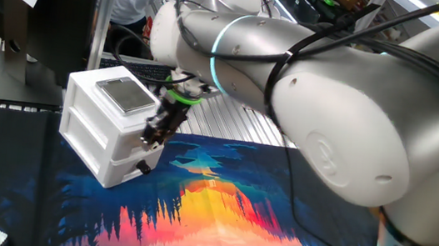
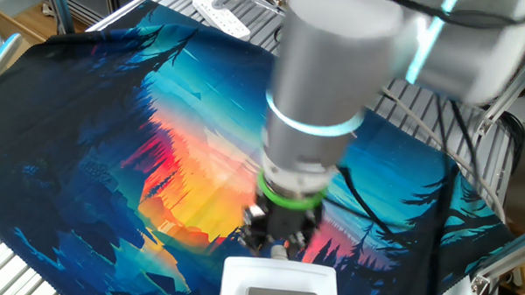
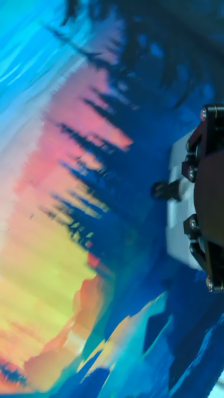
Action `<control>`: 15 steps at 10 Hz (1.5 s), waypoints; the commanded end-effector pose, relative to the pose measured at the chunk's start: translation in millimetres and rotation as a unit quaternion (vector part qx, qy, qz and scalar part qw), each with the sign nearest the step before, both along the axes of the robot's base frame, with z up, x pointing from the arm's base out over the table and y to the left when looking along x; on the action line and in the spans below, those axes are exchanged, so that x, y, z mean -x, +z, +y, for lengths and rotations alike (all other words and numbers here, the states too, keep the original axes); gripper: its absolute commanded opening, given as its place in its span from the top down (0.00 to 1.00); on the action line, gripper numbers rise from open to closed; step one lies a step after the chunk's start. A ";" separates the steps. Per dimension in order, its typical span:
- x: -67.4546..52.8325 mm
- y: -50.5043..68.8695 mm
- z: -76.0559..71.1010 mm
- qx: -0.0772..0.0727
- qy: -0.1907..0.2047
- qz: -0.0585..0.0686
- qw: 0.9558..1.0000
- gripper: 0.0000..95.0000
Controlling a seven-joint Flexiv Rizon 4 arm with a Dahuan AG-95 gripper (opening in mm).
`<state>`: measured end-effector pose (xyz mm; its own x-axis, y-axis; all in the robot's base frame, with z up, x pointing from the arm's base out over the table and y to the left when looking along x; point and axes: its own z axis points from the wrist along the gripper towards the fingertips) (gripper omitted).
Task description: Grasp the handle and close the drawer
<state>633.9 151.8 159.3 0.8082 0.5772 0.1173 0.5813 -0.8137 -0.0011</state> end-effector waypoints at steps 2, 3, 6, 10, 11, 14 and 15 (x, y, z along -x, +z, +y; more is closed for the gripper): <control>18.7 12.3 -20.6 0.007 0.027 -0.002 1.000 0.20; 20.2 14.7 -21.8 0.003 0.034 -0.002 0.999 0.20; 28.5 25.2 -27.7 -0.006 0.092 -0.006 0.996 0.20; 35.0 32.9 -32.2 -0.004 0.196 -0.017 0.980 0.20; 35.2 33.4 -31.9 -0.003 0.210 -0.018 0.978 0.20; 35.9 34.5 -31.6 0.003 0.302 -0.029 0.953 0.20; 36.1 35.0 -30.9 0.003 0.319 -0.030 0.947 0.40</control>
